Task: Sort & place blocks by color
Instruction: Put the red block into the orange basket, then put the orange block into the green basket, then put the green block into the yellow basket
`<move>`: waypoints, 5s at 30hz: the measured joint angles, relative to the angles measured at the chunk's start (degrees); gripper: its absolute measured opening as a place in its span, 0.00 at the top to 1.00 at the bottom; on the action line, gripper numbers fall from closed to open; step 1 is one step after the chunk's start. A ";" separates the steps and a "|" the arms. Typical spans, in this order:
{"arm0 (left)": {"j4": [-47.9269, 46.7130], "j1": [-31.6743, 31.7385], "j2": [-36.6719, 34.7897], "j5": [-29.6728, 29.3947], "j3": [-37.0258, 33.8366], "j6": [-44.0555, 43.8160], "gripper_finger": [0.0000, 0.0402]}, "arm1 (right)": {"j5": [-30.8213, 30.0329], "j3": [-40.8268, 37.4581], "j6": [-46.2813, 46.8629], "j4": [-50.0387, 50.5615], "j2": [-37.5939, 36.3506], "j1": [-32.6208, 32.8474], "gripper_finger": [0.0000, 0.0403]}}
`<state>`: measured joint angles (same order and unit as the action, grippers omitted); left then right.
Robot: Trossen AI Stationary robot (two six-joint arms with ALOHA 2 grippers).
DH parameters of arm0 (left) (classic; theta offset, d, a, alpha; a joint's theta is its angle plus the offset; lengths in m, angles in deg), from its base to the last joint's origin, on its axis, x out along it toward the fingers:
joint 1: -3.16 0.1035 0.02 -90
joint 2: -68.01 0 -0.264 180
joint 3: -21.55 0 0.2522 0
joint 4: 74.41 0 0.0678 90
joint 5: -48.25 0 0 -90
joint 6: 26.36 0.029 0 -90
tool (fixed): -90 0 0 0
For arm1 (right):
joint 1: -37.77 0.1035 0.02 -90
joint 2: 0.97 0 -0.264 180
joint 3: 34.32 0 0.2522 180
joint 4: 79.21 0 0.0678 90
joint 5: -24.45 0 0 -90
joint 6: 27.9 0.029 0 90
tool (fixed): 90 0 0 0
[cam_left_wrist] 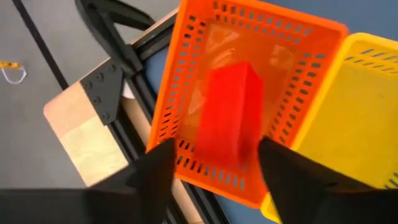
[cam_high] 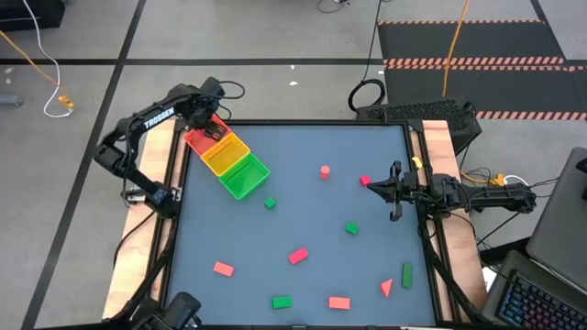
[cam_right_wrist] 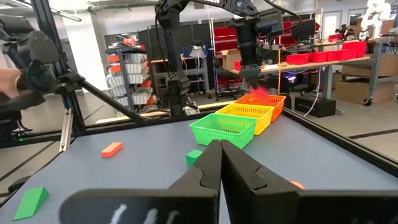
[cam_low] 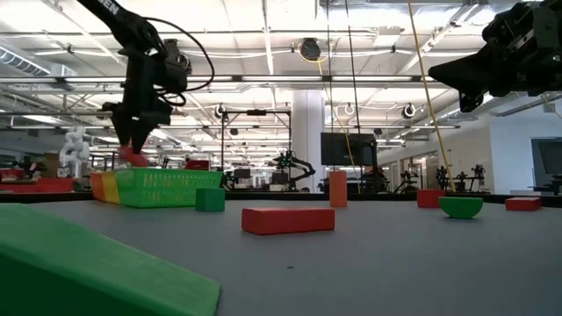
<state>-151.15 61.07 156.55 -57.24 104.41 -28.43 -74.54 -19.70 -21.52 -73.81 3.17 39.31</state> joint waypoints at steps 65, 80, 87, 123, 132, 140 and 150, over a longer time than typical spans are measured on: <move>18.46 -96.72 2.66 17.06 -11.67 -36.65 0.34 | 0.00 -0.01 0.01 -2.25 0.04 -0.01 1.00; 17.13 -98.80 11.75 17.94 -11.68 -31.58 0.34 | 0.00 -0.01 0.20 -2.14 0.04 0.00 1.00; 16.16 -98.31 11.89 17.64 -11.65 -28.18 0.50 | 0.00 0.00 0.20 -2.14 0.04 -0.01 1.00; 9.29 -53.78 -8.66 5.97 -11.69 -25.54 0.66 | -0.01 0.00 0.00 -2.55 0.04 -0.01 1.00; 9.21 -41.90 -8.64 6.36 -11.69 -22.48 0.65 | 0.00 0.00 -0.02 -2.49 0.04 -0.01 1.00; 11.24 -42.76 -8.61 6.35 -11.69 -18.89 0.62 | 0.00 0.00 -0.02 -1.23 0.05 -0.01 1.00; 11.72 -44.18 -8.61 5.79 -11.69 -19.48 0.44 | 0.00 0.00 -0.02 -0.72 0.05 0.00 1.00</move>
<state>-139.43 16.89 147.93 -51.45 92.72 -47.91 -74.54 -19.70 -21.55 -74.53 3.22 39.31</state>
